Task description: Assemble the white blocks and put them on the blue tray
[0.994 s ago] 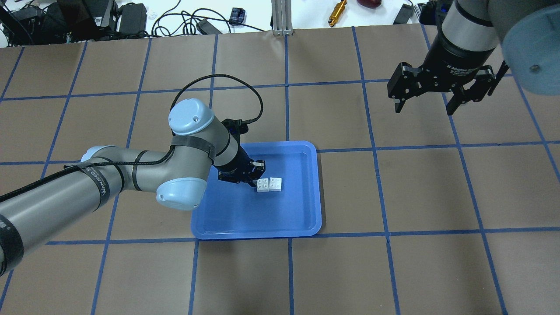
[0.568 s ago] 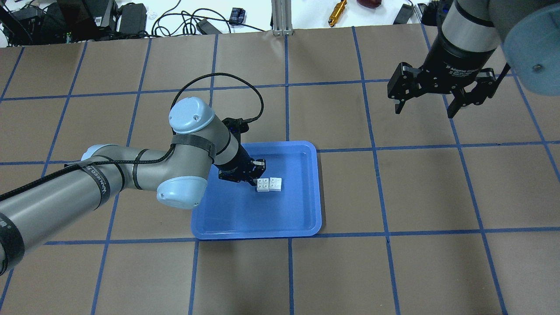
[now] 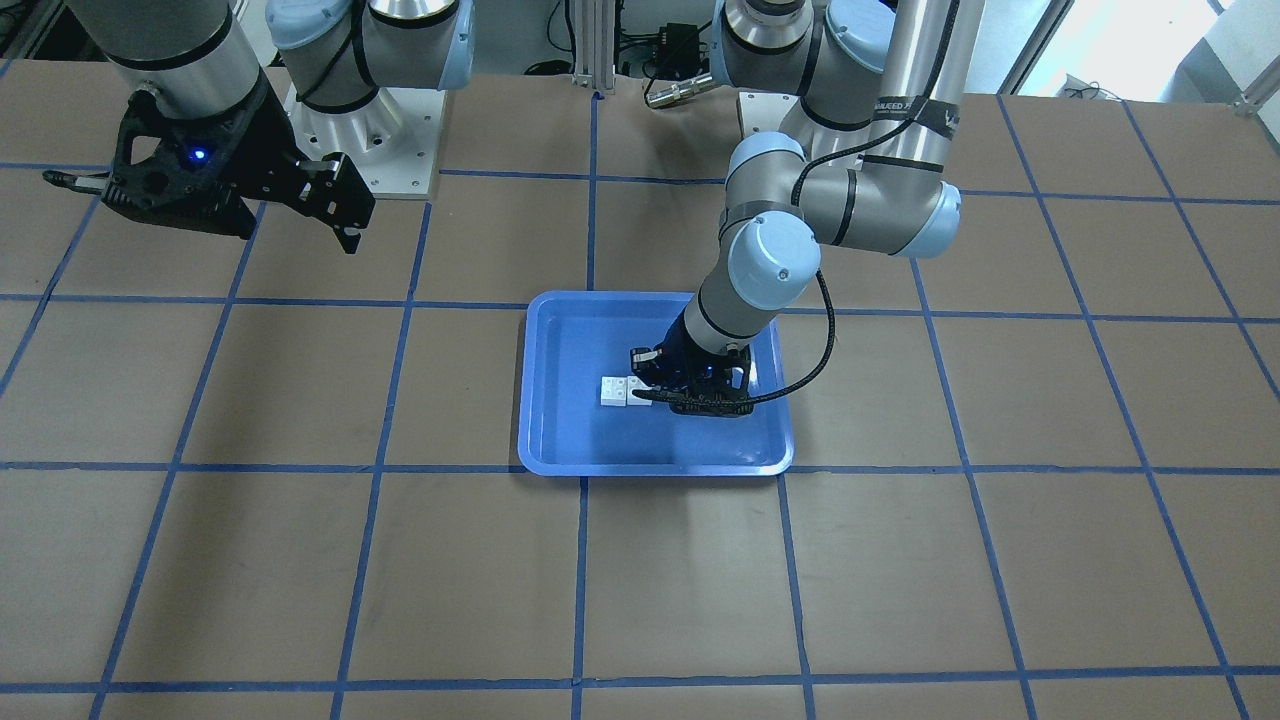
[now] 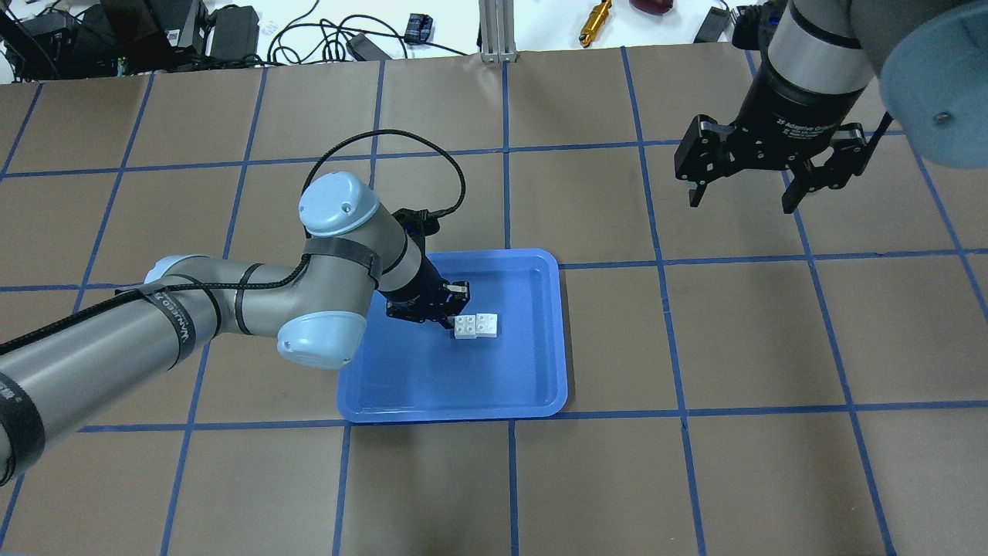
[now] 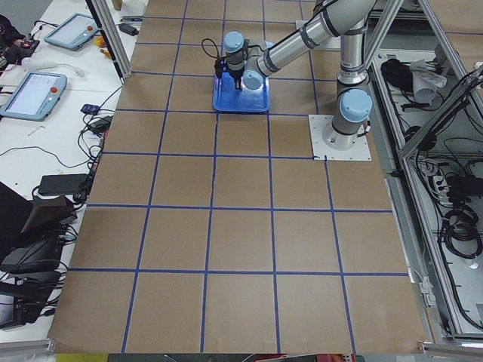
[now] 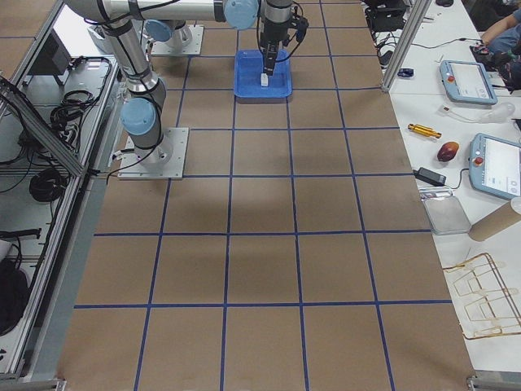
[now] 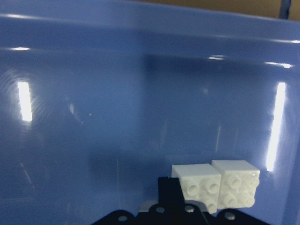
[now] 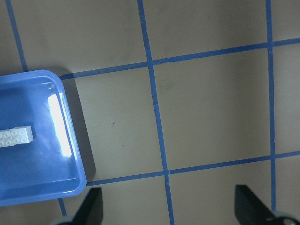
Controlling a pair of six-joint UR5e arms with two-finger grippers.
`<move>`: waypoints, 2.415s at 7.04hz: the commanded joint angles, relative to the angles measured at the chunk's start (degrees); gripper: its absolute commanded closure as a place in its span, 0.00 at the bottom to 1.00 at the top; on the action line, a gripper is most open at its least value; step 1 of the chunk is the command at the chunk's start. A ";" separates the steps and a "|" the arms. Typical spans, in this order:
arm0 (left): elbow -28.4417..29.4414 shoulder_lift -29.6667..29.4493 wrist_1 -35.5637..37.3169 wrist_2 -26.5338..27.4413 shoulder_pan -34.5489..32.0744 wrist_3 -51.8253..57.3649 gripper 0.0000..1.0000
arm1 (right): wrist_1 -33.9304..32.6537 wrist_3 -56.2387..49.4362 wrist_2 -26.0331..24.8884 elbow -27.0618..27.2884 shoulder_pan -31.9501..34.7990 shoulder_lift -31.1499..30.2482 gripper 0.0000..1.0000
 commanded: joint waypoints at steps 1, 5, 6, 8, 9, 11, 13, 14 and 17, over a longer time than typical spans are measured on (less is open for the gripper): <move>0.00 -0.07 0.03 -0.09 -0.11 0.00 1.00 | 0.05 -0.02 -0.38 0.40 0.04 0.15 0.00; 0.00 -0.07 0.12 -0.09 -1.16 -1.41 1.00 | 0.22 -0.02 -0.56 0.49 0.04 0.07 0.00; 0.09 -0.07 0.12 -0.09 -1.17 -1.58 1.00 | 0.22 -0.02 -0.56 0.49 0.04 0.15 0.00; 0.09 -0.07 0.03 -0.09 -1.17 -1.59 1.00 | 0.14 -0.02 -0.73 0.49 -0.05 0.15 0.00; 0.09 -0.07 0.12 -0.09 -1.17 -1.59 1.00 | 0.14 0.07 -0.73 0.49 -0.05 0.15 0.00; 0.26 0.80 -0.23 0.52 -1.00 -0.97 1.00 | 0.22 0.07 -0.73 0.49 -0.05 0.15 0.00; 0.44 2.21 -2.24 0.61 -0.12 -0.88 1.00 | 0.22 -0.02 -0.73 0.40 -0.13 0.07 0.00; 0.53 3.26 -3.13 0.78 1.02 -0.88 1.00 | 0.22 0.07 -0.82 0.40 -0.13 0.07 0.00; 6.99 9.05 -14.93 6.57 1.73 0.86 1.00 | 2.77 -0.37 -0.12 0.22 -0.40 0.15 0.00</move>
